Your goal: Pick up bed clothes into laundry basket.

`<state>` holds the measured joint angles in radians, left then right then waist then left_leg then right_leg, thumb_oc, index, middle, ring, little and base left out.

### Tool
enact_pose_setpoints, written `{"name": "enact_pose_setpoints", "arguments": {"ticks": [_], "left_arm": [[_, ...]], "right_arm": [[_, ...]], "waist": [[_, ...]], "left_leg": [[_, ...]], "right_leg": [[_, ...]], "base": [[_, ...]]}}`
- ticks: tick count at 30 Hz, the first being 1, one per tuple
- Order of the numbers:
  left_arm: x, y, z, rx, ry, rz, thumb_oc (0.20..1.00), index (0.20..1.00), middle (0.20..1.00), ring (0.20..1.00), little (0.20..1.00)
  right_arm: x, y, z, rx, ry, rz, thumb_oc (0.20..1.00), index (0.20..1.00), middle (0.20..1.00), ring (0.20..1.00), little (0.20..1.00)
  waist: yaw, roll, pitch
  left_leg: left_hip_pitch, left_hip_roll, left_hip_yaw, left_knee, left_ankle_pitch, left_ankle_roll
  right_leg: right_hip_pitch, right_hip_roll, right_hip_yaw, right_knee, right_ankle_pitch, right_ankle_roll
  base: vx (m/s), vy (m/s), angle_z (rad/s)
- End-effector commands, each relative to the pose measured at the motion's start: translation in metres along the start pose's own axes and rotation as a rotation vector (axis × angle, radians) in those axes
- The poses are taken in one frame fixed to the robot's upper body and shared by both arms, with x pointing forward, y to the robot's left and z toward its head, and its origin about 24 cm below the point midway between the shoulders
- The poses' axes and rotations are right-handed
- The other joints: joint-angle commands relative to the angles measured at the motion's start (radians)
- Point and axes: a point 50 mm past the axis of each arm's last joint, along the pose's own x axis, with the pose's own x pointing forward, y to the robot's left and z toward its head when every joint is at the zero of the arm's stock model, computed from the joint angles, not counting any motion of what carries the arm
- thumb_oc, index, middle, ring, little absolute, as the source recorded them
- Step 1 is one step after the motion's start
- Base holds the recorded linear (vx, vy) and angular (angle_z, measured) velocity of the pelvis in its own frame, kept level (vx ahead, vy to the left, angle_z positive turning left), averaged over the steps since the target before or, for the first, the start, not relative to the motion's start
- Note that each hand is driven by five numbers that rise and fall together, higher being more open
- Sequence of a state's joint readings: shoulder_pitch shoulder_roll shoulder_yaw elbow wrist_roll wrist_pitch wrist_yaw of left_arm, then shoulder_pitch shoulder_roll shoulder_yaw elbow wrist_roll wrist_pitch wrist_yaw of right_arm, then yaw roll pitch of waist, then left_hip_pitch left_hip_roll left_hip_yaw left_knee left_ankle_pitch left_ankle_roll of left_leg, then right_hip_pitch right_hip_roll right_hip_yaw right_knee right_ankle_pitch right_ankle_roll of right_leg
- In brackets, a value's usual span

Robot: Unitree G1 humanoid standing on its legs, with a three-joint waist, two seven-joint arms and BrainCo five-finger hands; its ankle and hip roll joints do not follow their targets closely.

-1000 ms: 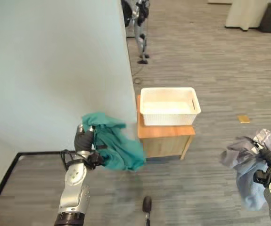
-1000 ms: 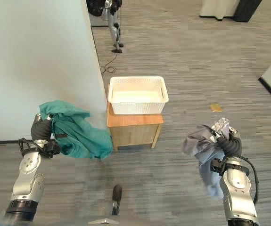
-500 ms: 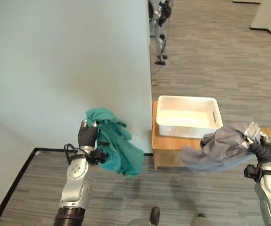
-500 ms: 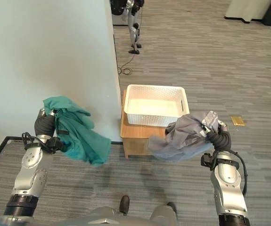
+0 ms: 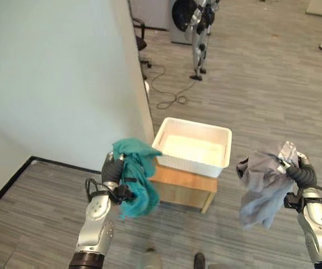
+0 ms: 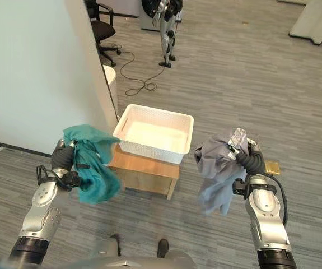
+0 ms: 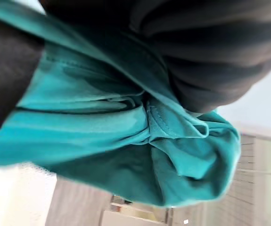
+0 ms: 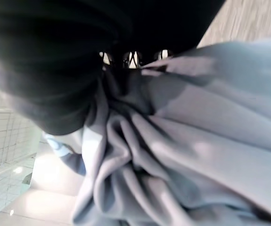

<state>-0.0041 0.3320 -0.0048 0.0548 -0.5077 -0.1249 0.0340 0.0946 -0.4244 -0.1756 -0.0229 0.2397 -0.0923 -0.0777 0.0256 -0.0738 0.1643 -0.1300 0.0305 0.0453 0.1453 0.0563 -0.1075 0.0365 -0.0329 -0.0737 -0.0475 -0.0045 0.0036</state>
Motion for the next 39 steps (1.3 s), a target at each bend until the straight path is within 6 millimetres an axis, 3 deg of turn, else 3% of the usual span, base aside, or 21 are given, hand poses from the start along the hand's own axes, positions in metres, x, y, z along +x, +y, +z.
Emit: {"name": "enact_pose_setpoints", "arguments": {"ticks": [1, 6, 8, 10, 11, 13, 14, 17, 21, 22, 24, 27, 30, 33, 36, 39], "left_arm": [[0.015, -0.014, 0.035, 0.009, -0.167, -0.088, 0.200, 0.200, 0.200, 0.200, 0.200], [0.012, -0.015, 0.030, 0.009, -0.145, -0.105, 0.200, 0.200, 0.200, 0.200, 0.200], [0.008, -0.013, 0.026, 0.010, -0.122, -0.109, 0.200, 0.200, 0.200, 0.200, 0.200], [-0.003, -0.002, 0.017, 0.026, -0.069, -0.102, 0.200, 0.200, 0.200, 0.200, 0.200], [-0.007, -0.001, 0.013, 0.023, -0.048, -0.103, 0.200, 0.200, 0.200, 0.200, 0.200], [-0.026, 0.008, -0.003, 0.023, 0.041, -0.093, 0.200, 0.200, 0.200, 0.200, 0.200], [-0.032, 0.012, -0.008, 0.011, 0.071, -0.081, 0.200, 0.200, 0.200, 0.200, 0.200], [-0.043, 0.024, -0.017, 0.003, 0.128, -0.040, 0.200, 0.200, 0.200, 0.200, 0.200], [-0.047, 0.026, -0.022, -0.002, 0.154, -0.033, 0.200, 0.200, 0.200, 0.200, 0.200], [-0.048, 0.027, -0.023, 0.004, 0.172, -0.037, 0.200, 0.200, 0.200, 0.200, 0.200], [-0.046, 0.026, -0.024, 0.003, 0.172, -0.034, 0.200, 0.200, 0.200, 0.200, 0.200], [-0.045, 0.027, -0.023, 0.008, 0.173, -0.031, 0.200, 0.200, 0.200, 0.200, 0.200], [-0.041, 0.028, -0.020, 0.014, 0.164, -0.023, 0.200, 0.200, 0.200, 0.200, 0.200], [-0.040, 0.028, -0.019, 0.013, 0.162, -0.018, 0.200, 0.200, 0.200, 0.200, 0.200], [-0.040, 0.030, -0.020, 0.020, 0.169, -0.008, 0.200, 0.200, 0.200, 0.200, 0.200], [-0.037, 0.032, -0.021, 0.032, 0.170, -0.003, 0.200, 0.200, 0.200, 0.200, 0.200]], "right_arm": [[0.005, -0.008, 0.043, -0.045, -0.216, -0.005, 0.200, 0.200, 0.200, 0.200, 0.200], [0.009, 0.002, 0.045, -0.088, -0.221, 0.070, 0.200, 0.200, 0.200, 0.200, 0.200], [0.018, 0.009, 0.056, -0.116, -0.266, 0.118, 0.200, 0.200, 0.200, 0.200, 0.200], [0.046, 0.013, 0.109, -0.184, -0.464, 0.154, 0.200, 0.200, 0.200, 0.200, 0.200], [0.055, 0.014, 0.125, -0.209, -0.514, 0.156, 0.200, 0.200, 0.200, 0.200, 0.200], [0.084, 0.001, 0.191, -0.352, -0.678, 0.087, 0.200, 0.200, 0.200, 0.200, 0.200], [0.092, -0.006, 0.226, -0.394, -0.755, 0.043, 0.200, 0.200, 0.200, 0.200, 0.200], [0.100, -0.017, 0.287, -0.476, -0.862, -0.031, 0.200, 0.200, 0.200, 0.200, 0.200], [0.107, -0.024, 0.309, -0.548, -0.851, -0.079, 0.200, 0.200, 0.200, 0.200, 0.200], [0.118, -0.034, 0.314, -0.526, -0.800, -0.150, 0.200, 0.200, 0.200, 0.200, 0.200], [0.131, -0.040, 0.320, -0.486, -0.753, -0.219, 0.200, 0.200, 0.200, 0.200, 0.200], [0.142, -0.039, 0.317, -0.473, -0.690, -0.236, 0.200, 0.200, 0.200, 0.200, 0.200], [0.162, -0.045, 0.300, -0.414, -0.527, -0.261, 0.200, 0.200, 0.200, 0.200, 0.200], [0.167, -0.049, 0.296, -0.386, -0.469, -0.283, 0.200, 0.200, 0.200, 0.200, 0.200], [0.173, -0.053, 0.289, -0.499, -0.376, -0.310, 0.200, 0.200, 0.200, 0.200, 0.200], [0.179, -0.045, 0.283, -0.554, -0.328, -0.279, 0.200, 0.200, 0.200, 0.200, 0.200]], "waist": [[0.014, 0.027, -0.054], [0.020, 0.040, -0.074], [0.035, 0.039, -0.089], [0.075, 0.030, -0.102], [0.086, 0.028, -0.101], [0.127, 0.002, -0.103], [0.141, -0.009, -0.100], [0.166, -0.034, -0.092], [0.171, -0.041, -0.089], [0.182, -0.052, -0.085], [0.187, -0.046, -0.076], [0.192, -0.042, -0.069], [0.204, -0.041, -0.054], [0.206, -0.037, -0.044], [0.210, -0.033, -0.031], [0.214, -0.022, -0.004]], "left_leg": [[0.003, -0.038, -0.002, -0.030, -0.017, 0.065], [0.067, -0.049, -0.040, -0.131, -0.004, 0.076], [0.084, -0.052, -0.051, -0.161, 0.010, 0.082], [0.105, -0.052, -0.053, -0.196, 0.012, 0.091], [0.111, -0.053, -0.053, -0.206, 0.012, 0.093], [0.114, -0.056, -0.055, -0.226, 0.010, 0.098], [0.110, -0.057, -0.057, -0.228, 0.010, 0.099], [0.105, -0.059, -0.063, -0.229, 0.008, 0.101], [0.106, -0.060, -0.071, -0.228, -0.003, 0.100], [0.103, -0.061, -0.074, -0.228, -0.003, 0.100], [0.097, -0.062, -0.075, -0.226, -0.003, 0.101], [0.093, -0.061, -0.080, -0.225, -0.003, 0.103], [0.078, -0.063, -0.089, -0.224, 0.001, 0.103], [0.070, -0.063, -0.091, -0.223, 0.003, 0.102], [0.059, -0.064, -0.098, -0.222, 0.006, 0.102], [0.037, -0.066, -0.101, -0.218, 0.014, 0.101]], "right_leg": [[0.017, -0.067, 0.002, 0.046, -0.013, 0.094], [0.037, -0.062, -0.007, 0.042, -0.024, 0.097], [0.042, -0.063, -0.013, 0.033, -0.017, 0.098], [0.050, -0.066, -0.020, 0.023, -0.020, 0.106], [0.052, -0.066, -0.020, 0.019, -0.019, 0.108], [0.043, -0.064, -0.018, 0.010, -0.008, 0.118], [0.037, -0.065, -0.017, 0.011, -0.004, 0.121], [0.029, -0.066, -0.022, 0.010, 0.005, 0.124], [0.032, -0.067, -0.028, 0.009, -0.001, 0.128], [0.029, -0.066, -0.030, 0.012, 0.002, 0.129], [0.024, -0.065, -0.034, 0.013, 0.006, 0.130], [0.020, -0.064, -0.036, 0.013, 0.007, 0.130], [0.007, -0.062, -0.038, 0.014, 0.014, 0.129], [0.002, -0.062, -0.041, 0.013, 0.017, 0.129], [-0.008, -0.062, -0.048, 0.012, 0.022, 0.130], [-0.028, -0.063, -0.051, 0.013, 0.028, 0.129]], "base": [[0.16, 0.006, 0.08], [0.11, 0.041, -0.07], [0.12, 0.076, 0.02], [0.16, 0.114, 0.11], [0.12, 0.115, 0.19], [0.08, 0.104, 0.13], [0.03, 0.075, 0.13], [0.03, 0.040, 0.20], [0.02, 0.019, 0.20], [0.03, 0.019, 0.12], [-0.01, 0.030, -0.06], [0.00, 0.010, -0.01], [-0.01, 0.020, -0.08], [-0.01, 0.011, 0.06], [-0.02, 0.005, 0.05], [-0.07, 0.021, 0.02]]}}
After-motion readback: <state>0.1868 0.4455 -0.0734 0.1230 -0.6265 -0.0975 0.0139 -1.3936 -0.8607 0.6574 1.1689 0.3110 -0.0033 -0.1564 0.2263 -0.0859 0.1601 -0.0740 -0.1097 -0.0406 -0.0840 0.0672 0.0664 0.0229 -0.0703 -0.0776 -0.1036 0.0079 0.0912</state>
